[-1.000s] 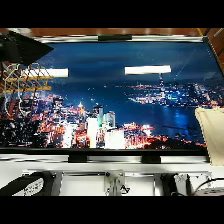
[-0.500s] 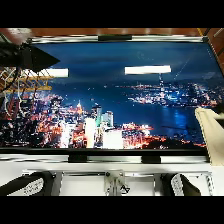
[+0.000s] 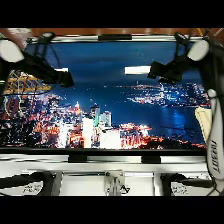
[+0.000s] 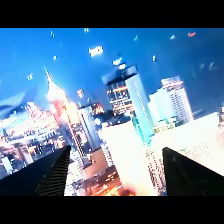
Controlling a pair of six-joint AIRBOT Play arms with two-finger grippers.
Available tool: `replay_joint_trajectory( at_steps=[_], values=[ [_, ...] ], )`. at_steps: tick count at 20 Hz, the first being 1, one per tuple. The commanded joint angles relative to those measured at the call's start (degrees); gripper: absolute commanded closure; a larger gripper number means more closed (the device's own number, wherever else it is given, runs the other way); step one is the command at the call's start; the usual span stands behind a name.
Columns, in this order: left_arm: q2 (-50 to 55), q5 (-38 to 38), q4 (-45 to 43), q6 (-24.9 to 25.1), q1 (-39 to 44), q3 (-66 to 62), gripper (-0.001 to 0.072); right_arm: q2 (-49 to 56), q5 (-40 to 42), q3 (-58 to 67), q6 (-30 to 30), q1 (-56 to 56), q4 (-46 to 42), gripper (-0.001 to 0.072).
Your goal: Fold the shirts.
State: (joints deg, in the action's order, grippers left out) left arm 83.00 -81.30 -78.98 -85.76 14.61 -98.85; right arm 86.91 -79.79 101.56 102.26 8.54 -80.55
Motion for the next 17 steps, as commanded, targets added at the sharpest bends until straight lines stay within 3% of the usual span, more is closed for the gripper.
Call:
replay_joint_trajectory(
  at_steps=[1,17],
  values=[
    [4.15,0.00,-5.42,-3.80,2.93,0.09,0.0025,5.84,-9.25,8.83,-0.48,3.65,-12.87,0.0107],
    [3.89,0.26,-5.42,-3.93,2.91,0.09,0.0025,5.84,-8.87,8.83,-0.52,3.67,-13.66,0.0107]
  ],
)
